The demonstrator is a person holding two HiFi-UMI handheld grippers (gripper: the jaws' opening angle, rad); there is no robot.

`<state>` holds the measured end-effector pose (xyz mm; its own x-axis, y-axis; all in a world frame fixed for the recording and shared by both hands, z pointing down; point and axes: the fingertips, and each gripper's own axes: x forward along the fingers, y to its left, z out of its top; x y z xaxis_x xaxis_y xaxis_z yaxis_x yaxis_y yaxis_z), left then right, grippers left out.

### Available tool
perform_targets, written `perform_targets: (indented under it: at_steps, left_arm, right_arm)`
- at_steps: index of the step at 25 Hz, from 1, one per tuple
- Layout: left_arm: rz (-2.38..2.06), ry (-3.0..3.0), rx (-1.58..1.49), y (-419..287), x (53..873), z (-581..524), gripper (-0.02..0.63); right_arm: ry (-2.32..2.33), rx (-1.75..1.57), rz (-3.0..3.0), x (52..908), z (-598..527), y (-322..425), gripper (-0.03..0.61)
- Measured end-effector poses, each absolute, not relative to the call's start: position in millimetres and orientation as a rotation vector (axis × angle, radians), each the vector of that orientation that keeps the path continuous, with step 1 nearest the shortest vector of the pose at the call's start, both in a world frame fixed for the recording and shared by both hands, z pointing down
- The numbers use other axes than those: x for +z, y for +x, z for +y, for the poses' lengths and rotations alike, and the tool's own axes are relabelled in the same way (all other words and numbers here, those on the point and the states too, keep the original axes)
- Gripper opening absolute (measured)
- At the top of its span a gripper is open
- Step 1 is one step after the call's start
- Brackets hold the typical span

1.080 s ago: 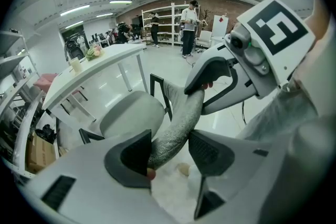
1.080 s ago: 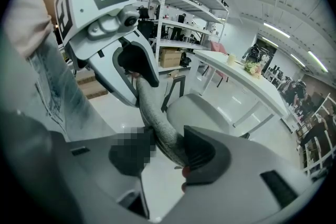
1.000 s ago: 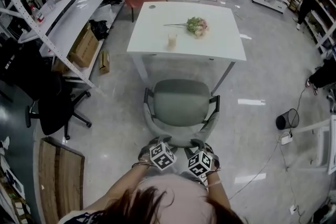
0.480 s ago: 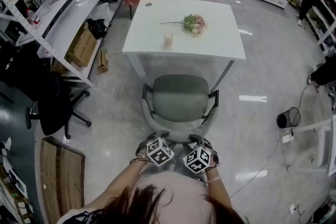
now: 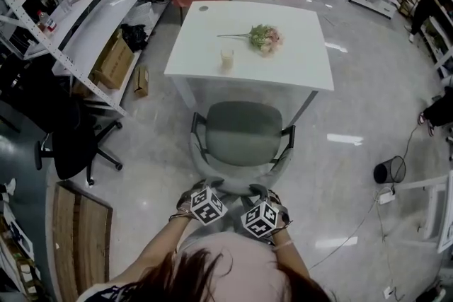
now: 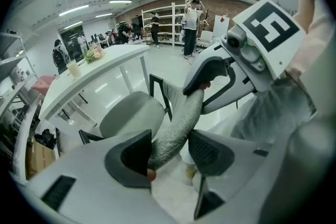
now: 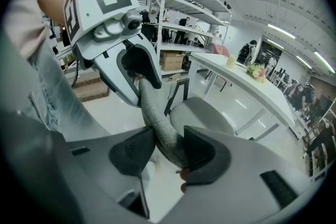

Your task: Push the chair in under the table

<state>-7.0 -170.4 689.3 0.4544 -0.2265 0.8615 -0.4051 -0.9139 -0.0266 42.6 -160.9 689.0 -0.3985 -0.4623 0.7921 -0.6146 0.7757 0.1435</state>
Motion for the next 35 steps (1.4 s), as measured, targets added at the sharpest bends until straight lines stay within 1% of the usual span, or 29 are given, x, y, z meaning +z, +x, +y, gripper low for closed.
perform_targets:
  at_steps: [35]
  left_arm:
    - [-0.648, 2.514, 1.406, 22.1, 687.2, -268.3, 0.224]
  right_arm:
    - [0.697, 0.186, -2.131, 687.5, -261.2, 71.2, 0.170]
